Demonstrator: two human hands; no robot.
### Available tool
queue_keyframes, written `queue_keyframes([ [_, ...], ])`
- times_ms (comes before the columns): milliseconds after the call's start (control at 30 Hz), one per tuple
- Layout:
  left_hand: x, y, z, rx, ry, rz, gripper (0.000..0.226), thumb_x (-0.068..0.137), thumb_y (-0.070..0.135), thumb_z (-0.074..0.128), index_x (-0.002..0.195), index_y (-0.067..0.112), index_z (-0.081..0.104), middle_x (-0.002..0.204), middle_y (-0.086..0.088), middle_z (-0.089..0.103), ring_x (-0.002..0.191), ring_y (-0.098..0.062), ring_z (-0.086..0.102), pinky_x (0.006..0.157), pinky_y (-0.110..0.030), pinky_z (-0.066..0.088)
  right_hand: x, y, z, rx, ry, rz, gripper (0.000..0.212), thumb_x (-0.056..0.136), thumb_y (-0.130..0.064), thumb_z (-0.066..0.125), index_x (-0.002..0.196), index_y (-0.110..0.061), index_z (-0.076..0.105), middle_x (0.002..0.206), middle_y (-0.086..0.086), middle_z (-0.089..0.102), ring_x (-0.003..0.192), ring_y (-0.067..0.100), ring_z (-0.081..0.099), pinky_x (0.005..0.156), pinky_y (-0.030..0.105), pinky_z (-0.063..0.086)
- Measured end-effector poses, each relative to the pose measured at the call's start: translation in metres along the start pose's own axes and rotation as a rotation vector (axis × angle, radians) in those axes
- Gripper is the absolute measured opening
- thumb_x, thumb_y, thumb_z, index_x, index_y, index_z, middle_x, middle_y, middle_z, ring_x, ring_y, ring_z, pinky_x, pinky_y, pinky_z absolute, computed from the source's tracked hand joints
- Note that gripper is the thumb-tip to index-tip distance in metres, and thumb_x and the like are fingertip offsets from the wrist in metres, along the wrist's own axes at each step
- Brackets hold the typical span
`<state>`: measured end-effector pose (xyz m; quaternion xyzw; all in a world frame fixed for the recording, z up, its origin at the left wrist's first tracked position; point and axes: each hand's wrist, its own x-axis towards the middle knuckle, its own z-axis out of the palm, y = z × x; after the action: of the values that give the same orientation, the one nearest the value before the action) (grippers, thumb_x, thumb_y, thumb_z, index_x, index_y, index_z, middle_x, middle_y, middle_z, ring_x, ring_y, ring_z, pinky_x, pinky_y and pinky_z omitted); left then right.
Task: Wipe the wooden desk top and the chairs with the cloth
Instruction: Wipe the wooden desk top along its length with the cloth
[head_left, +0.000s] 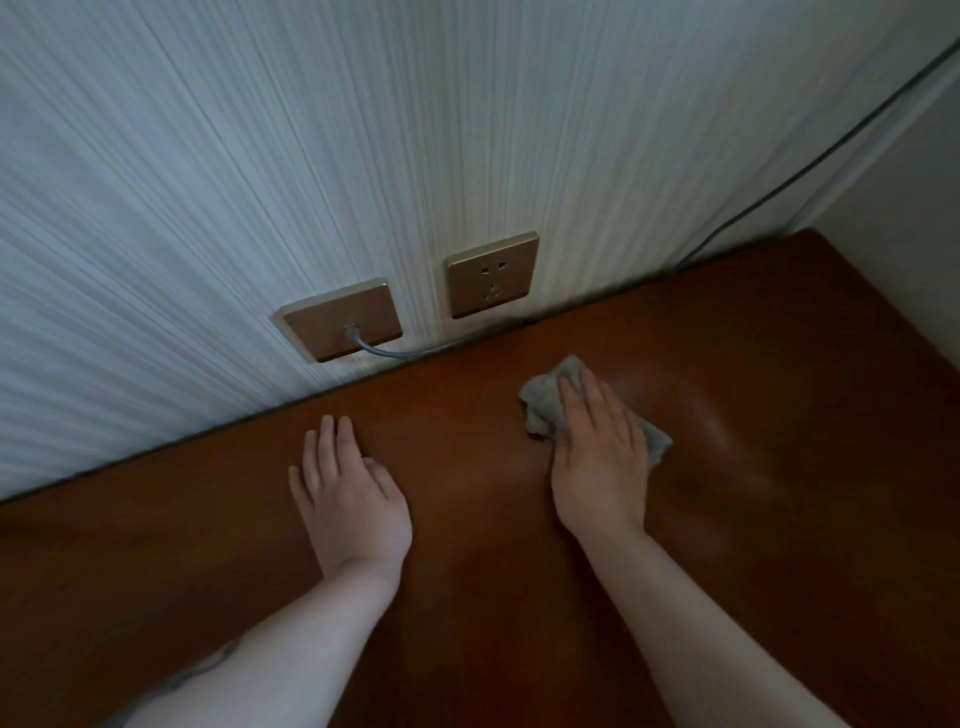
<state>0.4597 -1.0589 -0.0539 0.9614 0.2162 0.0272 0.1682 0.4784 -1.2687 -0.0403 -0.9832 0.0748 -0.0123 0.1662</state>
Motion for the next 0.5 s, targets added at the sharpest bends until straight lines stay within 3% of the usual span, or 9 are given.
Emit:
queue_keyframes([
  [67,0.0,0.001,-0.001,-0.003,0.005,0.01,0.05,0.099,0.019,0.032,0.148,0.01,0.032,0.158,-0.004,0.024,0.147,-0.021,0.013,0.12,-0.045,0.007,-0.047,0.009,-0.002,-0.013,0.044,0.049,0.055,0.094,-0.019,0.047,0.148,-0.025,0.035,0.157,-0.001,0.026,0.144,0.02,0.026,0.117,0.041,0.022],
  [167,-0.002,0.003,-0.001,0.008,0.002,0.058,0.05,0.099,0.018,0.034,0.148,0.011,0.032,0.158,-0.005,0.024,0.147,-0.021,0.013,0.12,-0.044,0.006,-0.111,-0.009,0.003,0.036,-0.142,-0.308,0.055,0.09,-0.024,0.043,0.145,-0.031,0.039,0.154,-0.003,0.033,0.143,0.018,0.028,0.115,0.04,0.022],
  [233,-0.005,0.002,-0.003,0.013,0.001,0.111,0.048,0.099,0.016,0.036,0.147,0.011,0.035,0.157,-0.005,0.026,0.147,-0.022,0.015,0.12,-0.044,0.008,-0.103,-0.008,-0.002,0.011,-0.275,-0.546,0.054,0.093,-0.028,0.037,0.147,-0.033,0.033,0.156,-0.007,0.028,0.145,0.014,0.022,0.119,0.038,0.017],
  [267,-0.008,0.002,-0.004,0.019,-0.005,0.15,0.048,0.099,0.015,0.038,0.146,0.012,0.037,0.156,-0.005,0.028,0.146,-0.022,0.016,0.12,-0.044,0.008,-0.088,-0.003,-0.005,0.01,-0.28,-0.556,0.054,0.095,-0.028,0.037,0.148,-0.033,0.03,0.158,-0.009,0.023,0.146,0.012,0.018,0.119,0.036,0.013],
  [433,-0.036,0.028,0.001,-0.027,-0.04,0.238,0.049,0.097,0.014,0.043,0.145,0.016,0.04,0.156,-0.001,0.029,0.147,-0.019,0.016,0.121,-0.039,0.005,-0.073,0.055,-0.016,-0.011,0.006,0.108,0.053,0.097,-0.026,0.038,0.149,-0.028,0.033,0.158,-0.004,0.025,0.146,0.017,0.02,0.118,0.037,0.016],
  [500,-0.052,0.05,0.008,-0.069,-0.06,0.298,0.048,0.097,0.015,0.044,0.145,0.017,0.04,0.156,0.0,0.03,0.147,-0.018,0.016,0.121,-0.037,0.004,-0.104,0.048,-0.013,-0.034,0.049,0.17,0.053,0.096,-0.024,0.04,0.148,-0.027,0.034,0.157,-0.002,0.027,0.145,0.018,0.021,0.117,0.038,0.017],
])
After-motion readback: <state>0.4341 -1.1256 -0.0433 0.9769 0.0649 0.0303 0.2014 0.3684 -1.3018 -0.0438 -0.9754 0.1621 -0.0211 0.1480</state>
